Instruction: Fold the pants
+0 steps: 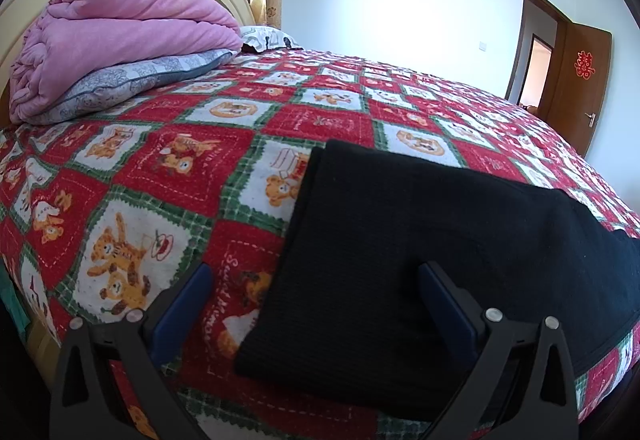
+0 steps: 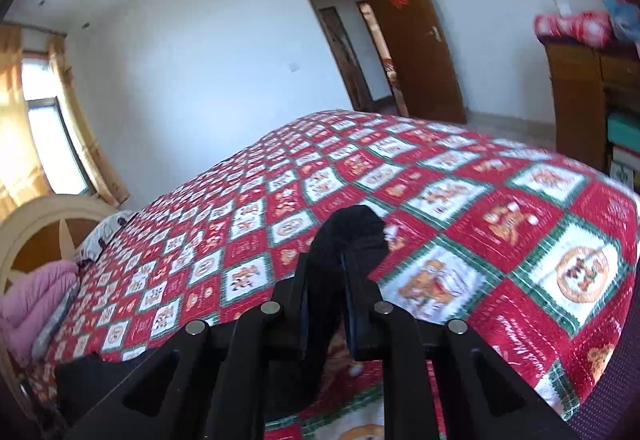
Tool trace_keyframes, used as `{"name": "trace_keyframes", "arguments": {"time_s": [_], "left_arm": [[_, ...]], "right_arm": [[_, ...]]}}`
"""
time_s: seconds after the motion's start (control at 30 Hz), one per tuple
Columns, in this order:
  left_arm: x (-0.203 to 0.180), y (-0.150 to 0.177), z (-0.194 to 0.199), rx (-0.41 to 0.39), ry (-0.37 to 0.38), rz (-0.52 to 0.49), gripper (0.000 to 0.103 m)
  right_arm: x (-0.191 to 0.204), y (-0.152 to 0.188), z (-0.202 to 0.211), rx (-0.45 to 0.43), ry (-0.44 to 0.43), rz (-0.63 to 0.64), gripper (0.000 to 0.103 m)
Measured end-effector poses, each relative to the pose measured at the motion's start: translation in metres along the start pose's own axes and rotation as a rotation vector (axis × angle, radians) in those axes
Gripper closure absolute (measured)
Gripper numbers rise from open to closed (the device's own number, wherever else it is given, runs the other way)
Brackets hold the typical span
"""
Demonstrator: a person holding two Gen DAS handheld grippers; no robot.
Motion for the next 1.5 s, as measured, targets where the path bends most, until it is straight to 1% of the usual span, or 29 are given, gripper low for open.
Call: {"name": "trace_keyframes", "arguments": {"time_s": [0.17, 0.3, 0.33, 0.43, 0.57, 0.73, 0.87, 1.0, 1.13, 1.37, 1.47, 1.5], "left_arm": [[0.000, 0.000, 0.000, 0.000, 0.000, -0.001, 0.000], [0.000, 0.000, 0.000, 0.001, 0.000, 0.000, 0.000], [0.000, 0.000, 0.000, 0.001, 0.000, 0.000, 0.000], [0.000, 0.000, 0.000, 0.000, 0.000, -0.001, 0.000], [0.000, 0.000, 0.000, -0.001, 0.000, -0.001, 0.000], [0.000, -0.001, 0.000, -0.004, 0.003, -0.001, 0.000], [0.000, 0.000, 0.000, -0.006, 0.004, -0.002, 0.000], [-0.001, -0.001, 0.000, -0.010, 0.003, 0.000, 0.000], [-0.001, 0.000, 0.000, -0.010, 0.003, 0.000, 0.000], [-0.001, -0.001, 0.000, -0.014, 0.002, 0.000, 0.000], [-0.001, -0.001, 0.001, -0.014, 0.003, 0.001, 0.000], [-0.001, -0.001, 0.000, -0.014, 0.003, 0.001, 0.000]], "right_arm": [[0.063, 0.000, 0.012, -0.022, -0.086, 0.137, 0.089], [0.115, 0.012, 0.017, -0.005, -0.162, 0.240, 0.089], [0.134, 0.018, 0.017, 0.001, -0.184, 0.280, 0.089], [0.174, 0.034, 0.015, 0.028, -0.241, 0.343, 0.089], [0.211, 0.059, 0.008, 0.075, -0.289, 0.386, 0.089], [0.256, 0.102, -0.008, 0.156, -0.330, 0.424, 0.090], [0.285, 0.136, -0.012, 0.204, -0.368, 0.472, 0.090], [0.311, 0.169, -0.010, 0.218, -0.397, 0.556, 0.090], [0.333, 0.191, -0.012, 0.226, -0.425, 0.614, 0.090], [0.357, 0.225, -0.009, 0.243, -0.487, 0.706, 0.090], [0.361, 0.239, -0.011, 0.254, -0.490, 0.750, 0.090], [0.362, 0.247, -0.013, 0.273, -0.494, 0.764, 0.090]]}}
Point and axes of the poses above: each gripper's, at about its wrist camera, not at the fingertips, and z roughly against the way its jaws point, x to its left, y to its underside, the point moved 8 cm from there along -z, roughly the way its jaws point, and after that the axes turned 3 degrees about y, right-handed, at the moved point
